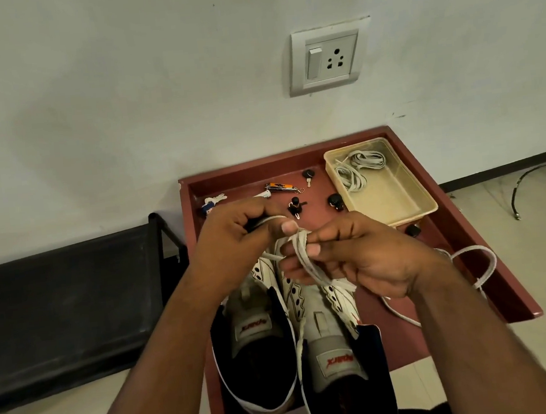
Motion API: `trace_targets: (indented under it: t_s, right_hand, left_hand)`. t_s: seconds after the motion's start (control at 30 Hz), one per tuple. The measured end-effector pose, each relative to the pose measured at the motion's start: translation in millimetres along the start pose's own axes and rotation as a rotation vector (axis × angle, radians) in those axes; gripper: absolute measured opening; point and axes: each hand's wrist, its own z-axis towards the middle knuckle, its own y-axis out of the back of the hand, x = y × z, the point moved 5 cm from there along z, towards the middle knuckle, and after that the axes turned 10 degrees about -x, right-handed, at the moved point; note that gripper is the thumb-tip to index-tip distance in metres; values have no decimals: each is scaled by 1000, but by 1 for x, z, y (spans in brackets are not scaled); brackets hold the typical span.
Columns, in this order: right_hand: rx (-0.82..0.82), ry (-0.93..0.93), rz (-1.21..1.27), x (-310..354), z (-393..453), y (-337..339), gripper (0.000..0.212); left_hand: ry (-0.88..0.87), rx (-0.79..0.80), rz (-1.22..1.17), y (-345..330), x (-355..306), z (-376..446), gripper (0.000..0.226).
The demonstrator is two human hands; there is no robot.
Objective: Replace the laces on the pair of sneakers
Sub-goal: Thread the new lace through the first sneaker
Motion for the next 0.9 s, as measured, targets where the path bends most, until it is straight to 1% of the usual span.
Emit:
trace_targets:
  t_s: [0.07,0.1,0.13,0.2,0.23,0.27,0.3,0.33,0.37,0.4,0.43,0.47,0.5,0.53,0.57,0.6,0.67,0.7,0.8,0.9]
  right_hand:
    - [120,-57,120,-2,-4,-8,30]
    - [195,-51,216,0,-6,-13,34]
    - [262,-17,322,3,-7,-17,37]
    - [322,80,522,10,-7,-18,36]
    - [325,137,602,13,-7,-16,35]
    - [301,195,673,16,-6,-13,34]
    - [255,248,735,21,-5,-10,34]
    - [187,296,780,24,-4,-5,34]
    - [98,343,796,27,-3,1,33]
    - [1,374,790,28,-2,7,33]
    - [-114,389,725,27,-2,14,32]
    - [-240,396,575,25,-1,21,31]
    - [-344,391,346,22,-1,26,27]
    - [-389,375,133,18,1,29,25]
    - [-386,346,-2,14,3,29,25]
    - [-357,304,-67,9,5,28,26]
    - [-292,224,-110,5,6,22,24]
    - [-254,182,-114,5,6,18,21]
    - [-74,41,-55,-3,4,4,19]
    - [70,-81,67,-5,-2,-2,23]
  left_hand:
    - [16,-19,-66,-1,0,0,12]
    - [39,-16,-108,-4,1,1,11]
    - [66,9,-144,-8,4,0,13]
    - [123,94,-212,-19,5,-3,16]
    - [124,147,-221,-24,2,-5,16]
    - [102,181,-177,-27,2,-7,22]
    - [74,210,-101,-29,0,-8,35]
    - [57,234,-7,-31,-1,-9,39]
    - [62,266,55,-33,0,-10,35]
    - [79,300,77,-35,0,-11,25]
    - [106,320,93,-35,1,-12,17]
    - [121,317,118,-32,1,-12,14]
    - [126,299,150,-28,1,-10,11]
    - [121,262,180,-22,3,-8,7]
    - [116,216,202,-13,2,-5,5]
    - [111,169,213,-5,3,-3,5]
    - [55,94,227,7,-2,0,14]
    - [2,74,225,9,-7,1,14]
    - [-143,54,197,6,-20,1,12]
    - [-151,-26,86,7,-18,2,14]
